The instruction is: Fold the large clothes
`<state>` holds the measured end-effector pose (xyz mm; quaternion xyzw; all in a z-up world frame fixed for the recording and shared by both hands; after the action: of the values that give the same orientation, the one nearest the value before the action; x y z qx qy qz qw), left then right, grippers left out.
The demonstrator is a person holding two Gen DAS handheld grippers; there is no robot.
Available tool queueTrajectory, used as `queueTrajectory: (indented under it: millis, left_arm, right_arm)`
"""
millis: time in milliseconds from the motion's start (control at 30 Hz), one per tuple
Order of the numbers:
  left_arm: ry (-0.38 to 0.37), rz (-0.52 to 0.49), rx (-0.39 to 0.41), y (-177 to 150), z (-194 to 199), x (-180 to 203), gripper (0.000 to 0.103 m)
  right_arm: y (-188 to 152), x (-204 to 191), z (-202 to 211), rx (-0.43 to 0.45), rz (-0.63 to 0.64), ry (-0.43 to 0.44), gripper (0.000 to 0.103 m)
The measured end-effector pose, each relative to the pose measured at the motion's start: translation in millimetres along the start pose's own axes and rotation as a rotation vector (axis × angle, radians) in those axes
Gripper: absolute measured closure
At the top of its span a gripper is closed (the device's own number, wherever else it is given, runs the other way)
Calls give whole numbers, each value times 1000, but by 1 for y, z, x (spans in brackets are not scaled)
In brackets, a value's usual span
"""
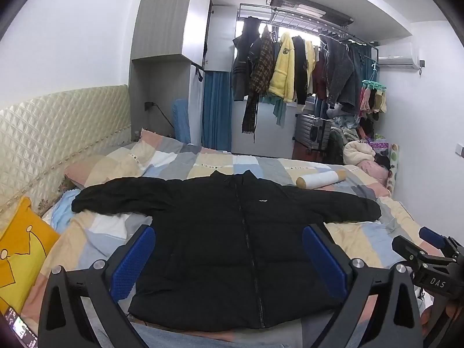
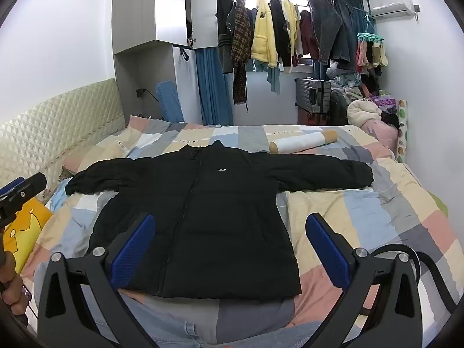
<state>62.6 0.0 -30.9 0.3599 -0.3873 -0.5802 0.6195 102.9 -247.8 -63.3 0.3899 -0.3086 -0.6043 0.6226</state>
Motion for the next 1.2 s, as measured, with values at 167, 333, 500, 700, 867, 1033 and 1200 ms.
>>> queueTrajectory:
  millis: [167,333,500,700,867,1033,1200]
  left_arm:
    - [2,-1,-4,-1,0,0,1]
    - [1,-5,-2,0,0,-1,1]
    - [3,-3,-3,-1,3,-1,1]
    - [6,-5,-6,-4,2,-1,1]
    - [11,-7,-15,-4,-3,0,1]
    - [10,-4,-11,-2,-2,-1,1]
    - [16,0,-14,-1,-2,-3,1]
  right_arm:
    - [-1,1,1,-6,0,0,0]
    - [-1,3,2,-9,-2,-1,0]
    - [-1,3,3,-9,-2,-1,0]
    - [-2,4,2,-16,-3,-1,0]
    - [-4,8,1,-22,-3,-2,0]
    - [-11,6,1,-30,-5,-3,0]
    - [-14,6,-1,-40,-9,-3,0]
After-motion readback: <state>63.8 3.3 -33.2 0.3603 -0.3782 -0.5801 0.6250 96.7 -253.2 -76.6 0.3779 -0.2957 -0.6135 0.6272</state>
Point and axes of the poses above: each gripper's, at about its wrist camera, not at the fingertips, and z roughly against the way its jaws point, x to its right, y to its top, the point moved 7 cm from there along -z, roughly the way its jaws point, and after that the axes turned 2 degrees about -z, right-handed, at the moved point
